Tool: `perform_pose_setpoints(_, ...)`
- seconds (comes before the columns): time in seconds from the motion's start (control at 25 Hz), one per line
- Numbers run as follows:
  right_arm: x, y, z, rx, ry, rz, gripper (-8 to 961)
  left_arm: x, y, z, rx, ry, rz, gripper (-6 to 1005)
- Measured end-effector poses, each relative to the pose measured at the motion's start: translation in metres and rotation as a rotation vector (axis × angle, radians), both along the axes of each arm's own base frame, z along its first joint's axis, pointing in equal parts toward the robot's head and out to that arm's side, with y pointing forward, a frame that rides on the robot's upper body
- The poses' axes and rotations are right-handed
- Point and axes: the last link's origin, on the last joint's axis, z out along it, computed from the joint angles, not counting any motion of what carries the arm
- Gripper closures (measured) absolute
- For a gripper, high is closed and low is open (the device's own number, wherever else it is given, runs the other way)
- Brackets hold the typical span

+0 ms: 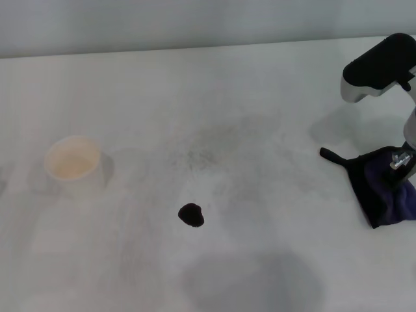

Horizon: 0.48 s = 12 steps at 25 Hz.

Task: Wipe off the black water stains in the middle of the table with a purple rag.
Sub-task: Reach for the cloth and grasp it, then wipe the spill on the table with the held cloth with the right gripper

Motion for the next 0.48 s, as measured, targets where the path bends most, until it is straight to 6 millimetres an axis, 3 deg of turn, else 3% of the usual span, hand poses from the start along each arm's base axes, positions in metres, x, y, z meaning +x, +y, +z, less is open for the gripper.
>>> perform_pose_setpoints(0.24, 0.0007, -0.0003, -0.0005, -0.002, -0.003, 0.000, 895, 0.0003, 0.0004, 0.0001, 0.000, 0.000, -0.001, 137)
perform_pose_setpoints(0.48, -0.0061, -0.0005, -0.0060, -0.025, -0.012, 0.034, 894, 0.0005, 0.0006, 0.0002, 0.001, 0.000, -0.002, 137)
